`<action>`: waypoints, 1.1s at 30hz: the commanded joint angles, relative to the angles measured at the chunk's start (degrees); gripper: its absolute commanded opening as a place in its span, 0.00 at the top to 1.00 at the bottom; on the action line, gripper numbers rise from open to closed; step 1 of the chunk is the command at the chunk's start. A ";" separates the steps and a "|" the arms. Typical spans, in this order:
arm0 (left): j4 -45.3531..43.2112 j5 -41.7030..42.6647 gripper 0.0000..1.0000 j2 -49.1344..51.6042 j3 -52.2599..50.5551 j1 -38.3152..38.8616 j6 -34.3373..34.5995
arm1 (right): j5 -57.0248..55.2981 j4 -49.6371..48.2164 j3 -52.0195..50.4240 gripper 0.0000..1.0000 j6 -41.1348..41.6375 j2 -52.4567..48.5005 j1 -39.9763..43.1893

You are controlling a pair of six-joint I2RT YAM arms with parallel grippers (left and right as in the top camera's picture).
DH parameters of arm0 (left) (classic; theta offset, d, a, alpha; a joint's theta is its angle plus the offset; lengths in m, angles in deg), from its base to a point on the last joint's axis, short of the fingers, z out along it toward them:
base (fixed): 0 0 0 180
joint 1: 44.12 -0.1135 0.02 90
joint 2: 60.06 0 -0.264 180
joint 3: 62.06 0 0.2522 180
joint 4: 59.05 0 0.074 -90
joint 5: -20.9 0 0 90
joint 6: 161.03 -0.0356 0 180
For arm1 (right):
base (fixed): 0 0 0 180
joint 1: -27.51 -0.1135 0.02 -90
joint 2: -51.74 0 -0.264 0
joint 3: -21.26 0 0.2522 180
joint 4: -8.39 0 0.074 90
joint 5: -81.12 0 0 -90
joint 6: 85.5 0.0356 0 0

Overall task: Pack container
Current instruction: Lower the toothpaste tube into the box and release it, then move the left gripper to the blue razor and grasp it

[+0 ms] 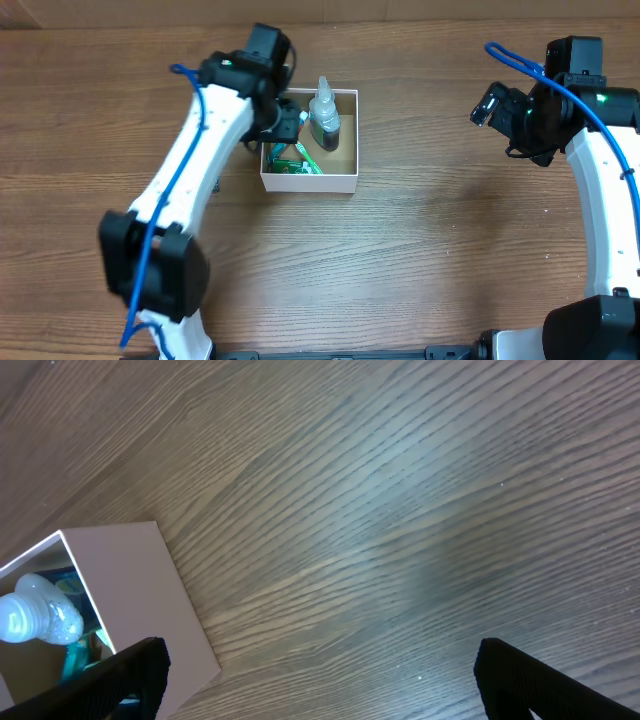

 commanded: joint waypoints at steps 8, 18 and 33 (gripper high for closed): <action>1.20 -4.90 0.28 -1.36 -7.72 -13.25 -10.14 | -0.04 -0.24 0.83 0.00 0.28 0.52 0.09; -7.91 -5.70 0.38 9.16 -16.15 -13.42 -13.99 | -0.04 -0.24 0.83 0.00 0.28 0.52 0.09; -15.15 -5.66 0.76 16.90 -16.13 -13.42 -13.92 | -0.04 -0.24 0.83 0.00 0.28 0.52 0.09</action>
